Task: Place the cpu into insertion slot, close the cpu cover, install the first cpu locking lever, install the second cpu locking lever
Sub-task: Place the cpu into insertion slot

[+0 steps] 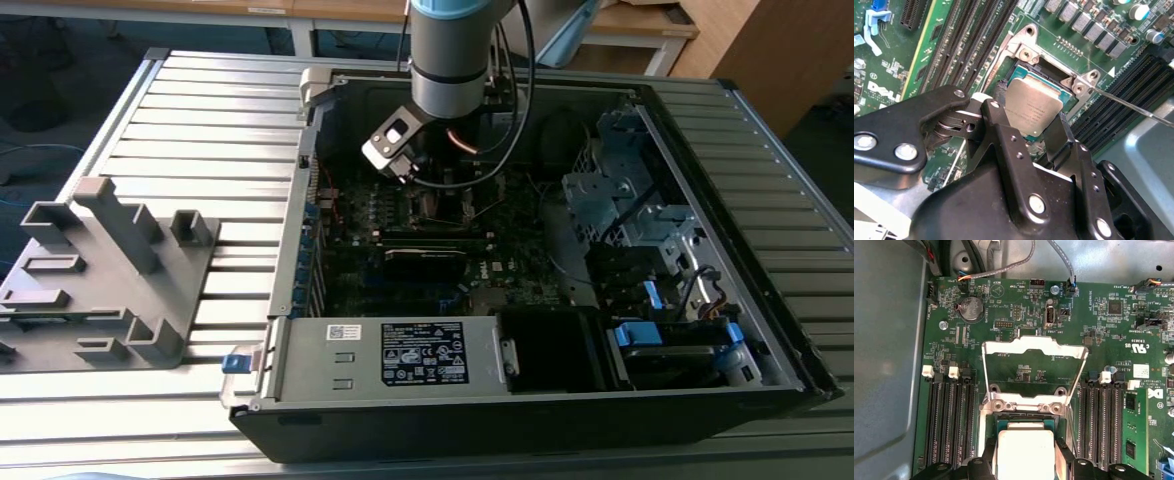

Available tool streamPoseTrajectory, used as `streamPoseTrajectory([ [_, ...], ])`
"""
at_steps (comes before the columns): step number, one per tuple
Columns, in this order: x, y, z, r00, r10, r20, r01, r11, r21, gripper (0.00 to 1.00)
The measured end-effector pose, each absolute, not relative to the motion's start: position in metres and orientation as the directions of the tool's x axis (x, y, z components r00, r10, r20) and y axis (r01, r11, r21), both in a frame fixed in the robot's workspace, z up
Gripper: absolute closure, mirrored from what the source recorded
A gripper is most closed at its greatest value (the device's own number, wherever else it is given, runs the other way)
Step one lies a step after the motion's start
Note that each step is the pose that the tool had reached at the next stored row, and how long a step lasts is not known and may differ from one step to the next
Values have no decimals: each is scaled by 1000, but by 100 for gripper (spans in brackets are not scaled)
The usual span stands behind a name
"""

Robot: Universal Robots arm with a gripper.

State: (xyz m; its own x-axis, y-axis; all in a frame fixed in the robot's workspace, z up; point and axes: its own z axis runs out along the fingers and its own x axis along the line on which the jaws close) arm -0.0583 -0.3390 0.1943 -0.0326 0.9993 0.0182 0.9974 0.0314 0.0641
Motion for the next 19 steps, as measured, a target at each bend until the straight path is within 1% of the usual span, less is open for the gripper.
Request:
streamPoseTrajectory([
  [19, -58, -339, 194, -32, 999, 19, 997, 31, 65, 46],
])
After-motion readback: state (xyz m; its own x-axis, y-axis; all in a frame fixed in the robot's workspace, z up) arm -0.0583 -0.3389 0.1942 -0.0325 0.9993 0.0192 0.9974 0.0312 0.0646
